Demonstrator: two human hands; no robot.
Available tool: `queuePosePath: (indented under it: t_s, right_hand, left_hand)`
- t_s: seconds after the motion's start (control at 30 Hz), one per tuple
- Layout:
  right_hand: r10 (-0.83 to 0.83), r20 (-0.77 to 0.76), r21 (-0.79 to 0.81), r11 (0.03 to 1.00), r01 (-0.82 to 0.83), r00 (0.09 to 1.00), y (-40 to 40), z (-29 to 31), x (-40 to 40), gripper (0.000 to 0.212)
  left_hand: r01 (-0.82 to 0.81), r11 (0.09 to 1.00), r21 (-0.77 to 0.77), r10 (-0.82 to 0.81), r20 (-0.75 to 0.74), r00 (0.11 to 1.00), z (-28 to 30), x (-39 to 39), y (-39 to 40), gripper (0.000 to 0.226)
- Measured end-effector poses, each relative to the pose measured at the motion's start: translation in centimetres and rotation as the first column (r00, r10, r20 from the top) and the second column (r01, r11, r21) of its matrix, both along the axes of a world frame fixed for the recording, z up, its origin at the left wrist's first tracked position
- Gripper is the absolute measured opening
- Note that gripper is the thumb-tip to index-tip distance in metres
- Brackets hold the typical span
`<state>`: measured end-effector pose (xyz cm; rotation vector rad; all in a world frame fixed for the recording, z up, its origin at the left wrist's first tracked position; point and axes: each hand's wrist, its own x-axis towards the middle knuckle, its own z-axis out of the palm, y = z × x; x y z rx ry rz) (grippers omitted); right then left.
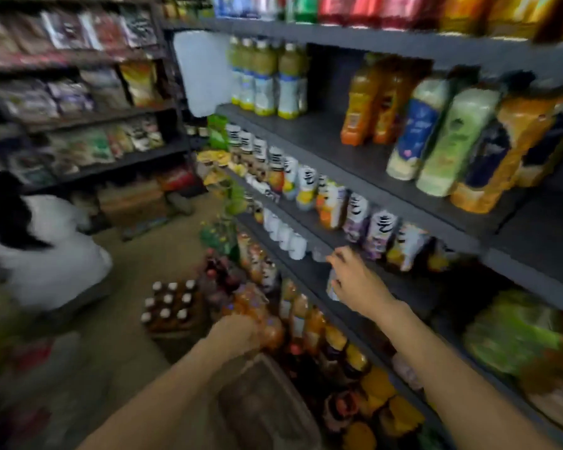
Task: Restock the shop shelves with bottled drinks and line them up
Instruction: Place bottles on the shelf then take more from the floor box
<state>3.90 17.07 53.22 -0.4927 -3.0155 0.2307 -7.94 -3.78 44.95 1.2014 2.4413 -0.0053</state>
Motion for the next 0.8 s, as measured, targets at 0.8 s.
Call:
queuePosePath:
  t_s: [0.8]
  right_hand:
    - [0.234, 0.471, -0.443, 0.897, -0.002, 0.850, -18.0, -28.5, -43.9, 0.019]
  left_hand:
    - [-0.449, 0.869, -0.208, 0.484, 0.171, 0.858, -14.9, -35.6, -23.1, 0.030]
